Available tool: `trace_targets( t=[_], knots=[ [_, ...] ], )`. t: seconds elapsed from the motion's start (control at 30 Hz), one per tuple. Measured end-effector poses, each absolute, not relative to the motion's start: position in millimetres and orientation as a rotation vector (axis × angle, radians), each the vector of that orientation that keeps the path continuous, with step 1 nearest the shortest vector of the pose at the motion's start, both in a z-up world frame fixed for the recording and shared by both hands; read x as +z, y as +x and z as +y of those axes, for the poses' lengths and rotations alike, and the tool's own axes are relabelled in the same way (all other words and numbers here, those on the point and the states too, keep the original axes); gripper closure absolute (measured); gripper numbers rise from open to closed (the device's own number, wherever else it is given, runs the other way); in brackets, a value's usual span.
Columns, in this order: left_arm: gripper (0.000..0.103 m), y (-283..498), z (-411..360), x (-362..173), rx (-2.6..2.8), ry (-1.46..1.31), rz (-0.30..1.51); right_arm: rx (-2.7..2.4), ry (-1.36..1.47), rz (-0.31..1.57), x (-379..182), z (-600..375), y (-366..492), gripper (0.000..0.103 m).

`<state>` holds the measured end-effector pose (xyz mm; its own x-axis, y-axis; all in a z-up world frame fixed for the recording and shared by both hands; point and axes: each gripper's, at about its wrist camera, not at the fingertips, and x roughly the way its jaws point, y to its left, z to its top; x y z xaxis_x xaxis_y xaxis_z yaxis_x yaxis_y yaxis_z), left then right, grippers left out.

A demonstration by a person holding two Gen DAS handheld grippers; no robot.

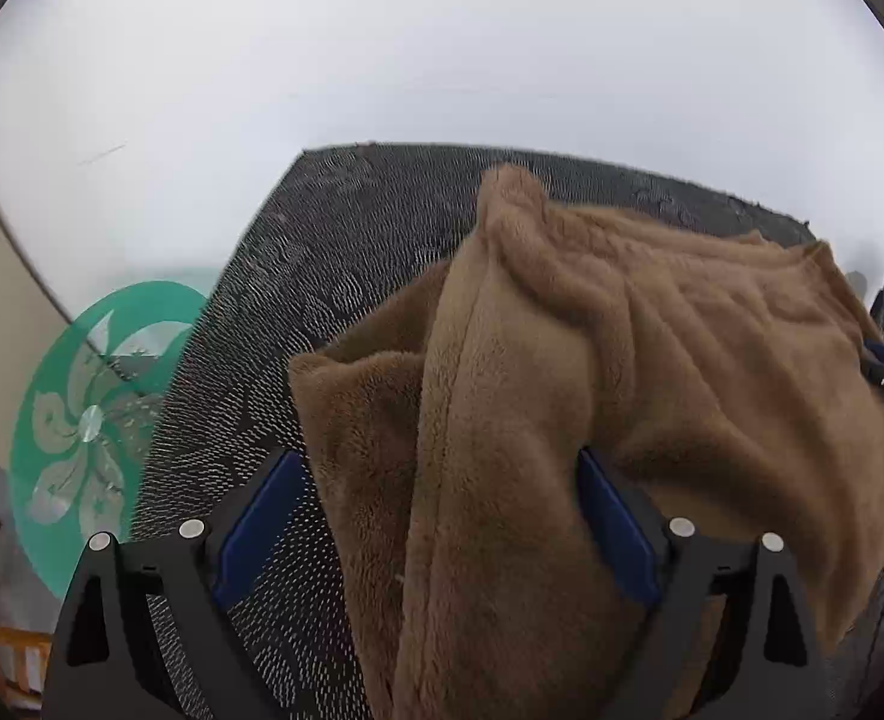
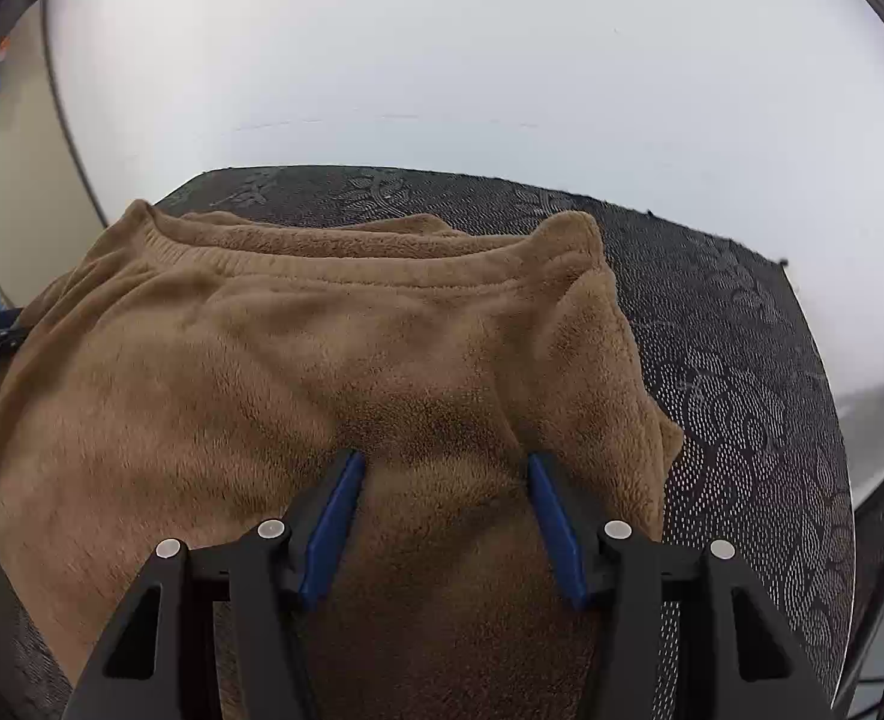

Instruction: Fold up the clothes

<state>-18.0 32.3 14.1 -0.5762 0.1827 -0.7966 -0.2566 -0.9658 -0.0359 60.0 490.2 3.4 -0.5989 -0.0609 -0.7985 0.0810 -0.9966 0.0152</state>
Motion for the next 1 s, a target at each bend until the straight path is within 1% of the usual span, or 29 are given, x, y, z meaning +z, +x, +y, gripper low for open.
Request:
trace_targets(
  t=[0.13, 0.23, 0.33, 0.43, 0.53, 0.67, 0.8, 1.0],
  knots=[
    [0.009, -10.9, 48.7, 42.6, 2.559, -1.193, 0.079, -2.762, 1.345, -0.003, 22.5, 477.7, 61.0, 0.044],
    [0.009, -16.6, 76.3, 46.6, 2.494, -1.184, 0.1, -2.757, 1.315, -0.024, 33.1, 466.2, 51.1, 0.044],
    [0.009, -33.8, 103.4, 34.4, 2.474, -1.222, 0.217, -2.751, 1.323, -0.018, 32.9, 461.8, 38.4, 0.044],
    [0.009, -55.6, 114.9, 7.7, 2.469, -1.339, 0.292, -2.736, 1.388, -0.032, 20.3, 465.2, 21.0, 0.044],
    [0.006, -68.3, 107.3, -11.3, 2.458, -1.379, 0.241, -2.738, 1.493, -0.001, -3.0, 476.5, 2.7, 0.044],
    [0.005, -68.5, 95.9, -15.3, 2.473, -1.365, 0.173, -2.733, 1.466, -0.069, -13.9, 488.8, -3.1, 0.043],
    [0.004, -63.7, 97.5, -18.1, 2.497, -1.336, 0.183, -2.768, 1.465, 0.034, -16.8, 477.5, -1.4, 0.042],
    [0.002, -64.4, 104.7, -20.2, 2.547, -1.318, 0.252, -2.778, 1.454, 0.048, -18.5, 474.1, 2.1, 0.039]
  ],
)
